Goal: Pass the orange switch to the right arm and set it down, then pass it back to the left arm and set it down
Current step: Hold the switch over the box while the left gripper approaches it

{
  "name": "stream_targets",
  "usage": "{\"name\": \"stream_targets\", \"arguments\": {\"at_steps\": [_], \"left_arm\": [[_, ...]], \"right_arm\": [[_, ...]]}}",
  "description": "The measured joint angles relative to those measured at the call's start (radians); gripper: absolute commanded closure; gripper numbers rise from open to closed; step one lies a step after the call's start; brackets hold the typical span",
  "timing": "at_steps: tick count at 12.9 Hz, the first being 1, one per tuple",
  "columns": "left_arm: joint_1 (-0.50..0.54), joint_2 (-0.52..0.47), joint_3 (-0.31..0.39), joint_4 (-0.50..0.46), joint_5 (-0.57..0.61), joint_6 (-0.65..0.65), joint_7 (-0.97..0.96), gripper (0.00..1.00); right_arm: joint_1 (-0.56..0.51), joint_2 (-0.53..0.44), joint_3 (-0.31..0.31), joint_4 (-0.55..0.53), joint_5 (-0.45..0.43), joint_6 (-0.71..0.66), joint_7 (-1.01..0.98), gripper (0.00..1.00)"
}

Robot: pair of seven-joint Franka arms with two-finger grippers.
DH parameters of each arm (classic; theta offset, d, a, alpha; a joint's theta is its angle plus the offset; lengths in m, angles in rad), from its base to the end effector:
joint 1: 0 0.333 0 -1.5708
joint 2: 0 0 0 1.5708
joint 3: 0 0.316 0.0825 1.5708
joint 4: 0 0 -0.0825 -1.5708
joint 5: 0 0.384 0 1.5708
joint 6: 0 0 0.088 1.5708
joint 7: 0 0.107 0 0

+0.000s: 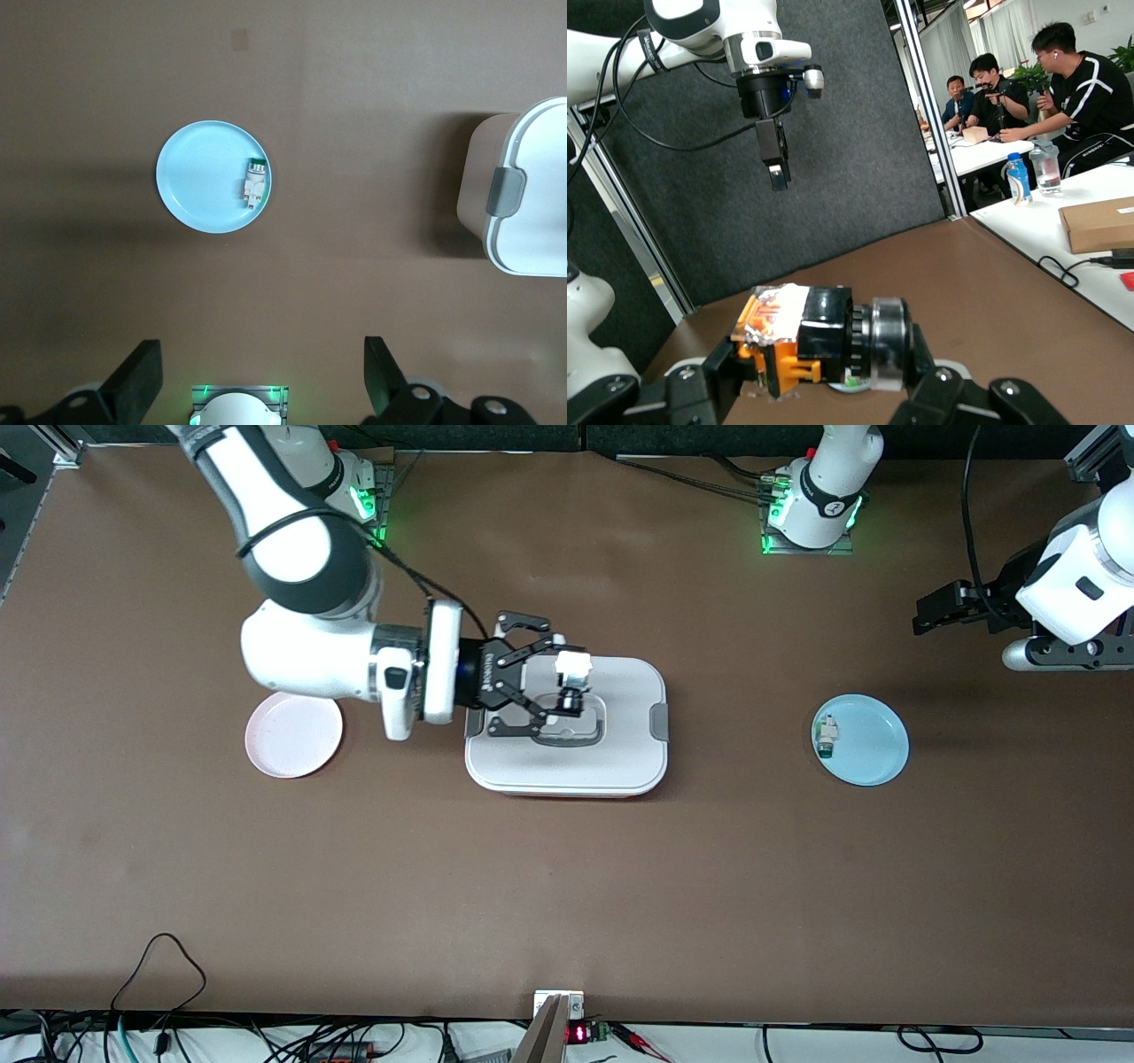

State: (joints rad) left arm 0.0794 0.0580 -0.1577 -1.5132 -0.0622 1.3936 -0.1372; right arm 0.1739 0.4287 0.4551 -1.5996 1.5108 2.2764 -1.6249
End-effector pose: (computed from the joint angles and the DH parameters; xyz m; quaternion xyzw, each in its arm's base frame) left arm 0.5502 -0.0481 0.6059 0.9951 0.0263 -0.0916 0.0258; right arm 0.5838 0.3948 0.4590 -0.6303 -0.4282 -0.3788 0.5253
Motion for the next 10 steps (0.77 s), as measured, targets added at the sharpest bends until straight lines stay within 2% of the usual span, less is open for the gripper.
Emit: {"name": "stream_targets", "arguments": {"at_steps": [2, 4, 7, 10], "left_arm": [[-0.005, 0.000, -0.010, 0.000, -0.044, -0.014, 0.001, 0.00], [-0.011, 0.000, -0.045, 0.000, -0.157, -0.038, -0.001, 0.00], [-0.019, 0.021, -0.067, -0.004, -0.402, -0.042, -0.009, 0.00], [0.003, 0.125, -0.059, -0.012, -0.684, -0.034, -0.007, 0.00]], "right_arm": [[0.026, 0.000, 0.000, 0.001, 0.052, 0.021, 0.000, 0.77], [0.049, 0.000, 0.000, 0.003, 0.079, 0.057, 0.000, 0.77], [0.066, 0.009, 0.000, 0.016, 0.086, 0.075, 0.000, 0.77], [0.082, 0.021, 0.000, 0.031, 0.125, 0.093, 0.000, 0.77]]}}
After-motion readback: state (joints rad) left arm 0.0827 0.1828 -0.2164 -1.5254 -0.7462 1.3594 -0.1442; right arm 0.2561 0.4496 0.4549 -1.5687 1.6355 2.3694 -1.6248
